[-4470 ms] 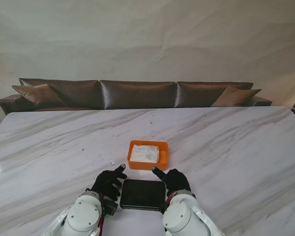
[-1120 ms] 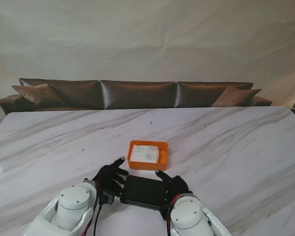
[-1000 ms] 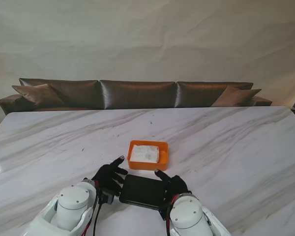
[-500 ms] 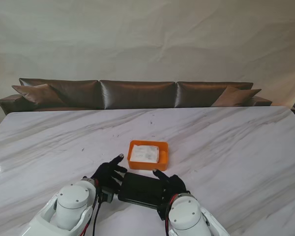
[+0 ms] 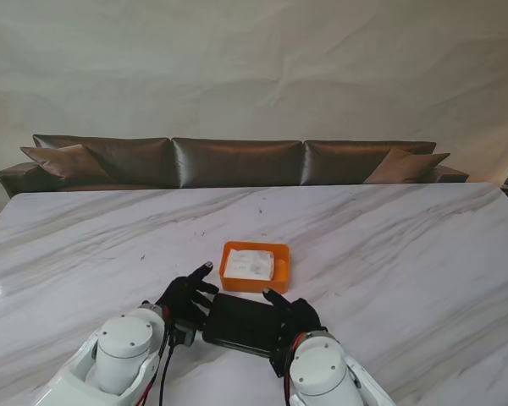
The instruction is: Refill a tissue box and feed the first sheet
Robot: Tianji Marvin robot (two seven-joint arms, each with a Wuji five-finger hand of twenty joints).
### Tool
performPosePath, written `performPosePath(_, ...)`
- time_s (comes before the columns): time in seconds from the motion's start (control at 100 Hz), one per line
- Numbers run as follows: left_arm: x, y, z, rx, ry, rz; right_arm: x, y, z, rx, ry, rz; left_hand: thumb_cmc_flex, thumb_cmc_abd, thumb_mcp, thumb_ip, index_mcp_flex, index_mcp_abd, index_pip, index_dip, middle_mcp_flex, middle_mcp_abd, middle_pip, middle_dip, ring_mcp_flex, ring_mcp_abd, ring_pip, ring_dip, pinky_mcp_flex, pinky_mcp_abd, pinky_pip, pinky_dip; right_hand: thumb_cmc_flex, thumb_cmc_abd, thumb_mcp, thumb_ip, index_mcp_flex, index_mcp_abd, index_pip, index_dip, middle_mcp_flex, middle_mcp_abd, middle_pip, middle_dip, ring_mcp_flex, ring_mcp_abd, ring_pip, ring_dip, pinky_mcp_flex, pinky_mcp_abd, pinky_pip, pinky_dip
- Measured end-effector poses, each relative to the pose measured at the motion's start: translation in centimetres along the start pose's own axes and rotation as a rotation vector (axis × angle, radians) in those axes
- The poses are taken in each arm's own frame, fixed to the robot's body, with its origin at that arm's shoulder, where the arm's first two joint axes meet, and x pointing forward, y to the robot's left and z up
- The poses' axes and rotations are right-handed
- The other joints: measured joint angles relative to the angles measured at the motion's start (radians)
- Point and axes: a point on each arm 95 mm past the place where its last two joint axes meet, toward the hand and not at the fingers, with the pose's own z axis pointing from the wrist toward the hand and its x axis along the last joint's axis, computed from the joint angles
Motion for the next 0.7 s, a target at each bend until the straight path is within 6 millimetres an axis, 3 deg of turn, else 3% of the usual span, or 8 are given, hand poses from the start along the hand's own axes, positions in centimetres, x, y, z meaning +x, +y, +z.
performPosePath(0.7,2.3,-0.5,-0.7,0.022,0.047,0.013,1.6,0.3,-0.6,-0.021,0.041,0.006,0.0,0.0,0.0,0.0,0.0,0.0,0.0,0.0,0.0,0.005,0.0,0.0,-0.001,0.011,-0.016,-0.003,0.0,0.007,-0.001,0.0,0.0,0.0,0.0,0.0,-0.001,0.012,-0.01,-0.002,0.0,0.008,-0.01,0.0,-0.002,0.005,-0.009,0.0,-0.003,0.005,-0.001,0.01)
